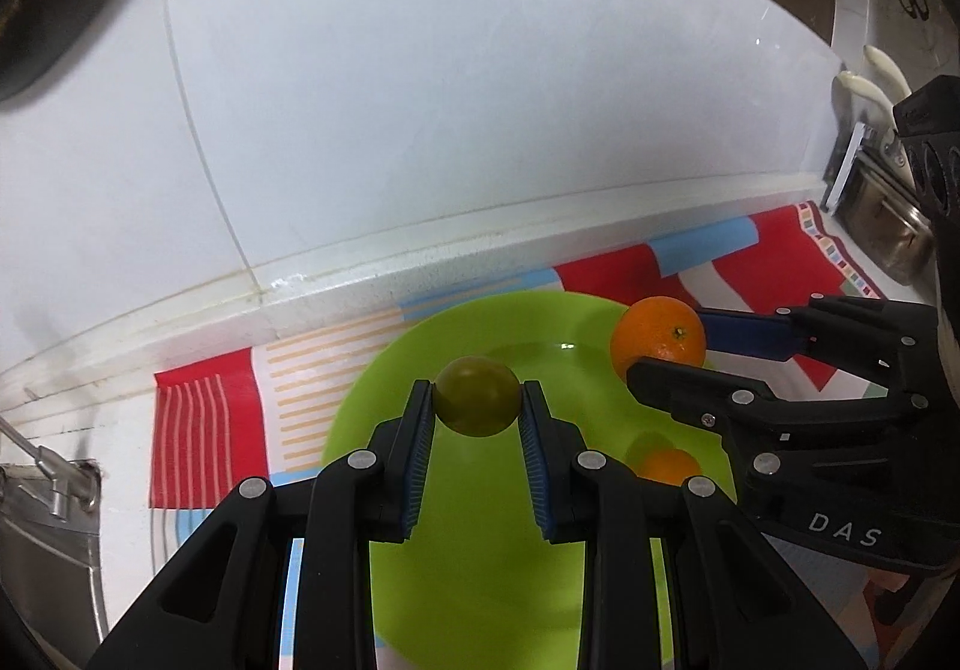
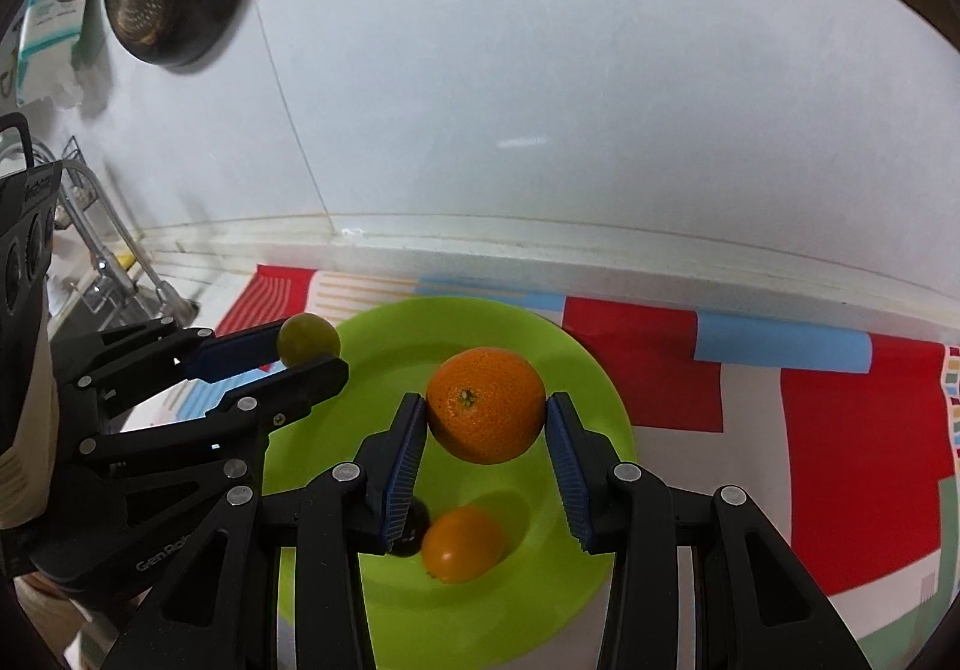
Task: Organize fruits
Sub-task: 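Carry the lime and orange over the green plate and release both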
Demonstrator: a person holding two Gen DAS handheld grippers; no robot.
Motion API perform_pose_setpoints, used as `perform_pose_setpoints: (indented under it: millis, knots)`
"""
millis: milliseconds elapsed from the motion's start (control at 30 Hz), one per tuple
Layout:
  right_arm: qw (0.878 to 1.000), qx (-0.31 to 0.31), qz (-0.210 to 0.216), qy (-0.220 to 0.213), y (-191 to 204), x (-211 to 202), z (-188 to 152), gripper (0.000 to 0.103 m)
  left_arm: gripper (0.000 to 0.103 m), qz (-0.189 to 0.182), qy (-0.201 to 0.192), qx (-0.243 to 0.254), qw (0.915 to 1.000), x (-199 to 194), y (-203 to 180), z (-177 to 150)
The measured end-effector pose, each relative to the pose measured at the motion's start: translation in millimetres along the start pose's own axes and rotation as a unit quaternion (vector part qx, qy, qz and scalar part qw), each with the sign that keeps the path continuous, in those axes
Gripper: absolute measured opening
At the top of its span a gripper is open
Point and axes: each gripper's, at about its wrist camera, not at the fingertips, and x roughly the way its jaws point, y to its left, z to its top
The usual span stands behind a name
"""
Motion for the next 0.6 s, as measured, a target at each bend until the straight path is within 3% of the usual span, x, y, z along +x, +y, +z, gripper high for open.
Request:
perform_pose_setpoints:
  millis: [267, 467, 600]
  knots:
    - [1.0, 0.006, 0.003, 0.02, -7, 25, -1, 0.042, 0.03, -0.001, 0.023, 0.006, 0.9997, 24, -2, -1]
    - [1.0, 0.008, -0.004, 0.022, -10, 32, -2, 0.042, 0.047, 0.013, 0.025, -0.003, 0.9996, 23, 2, -2]
    - [1.0, 0.011, -0.008, 0.015, -9, 26, -2, 0.043, 0.05, 0.018, 0.023, -0.009, 0.9995, 13, 4, -5]
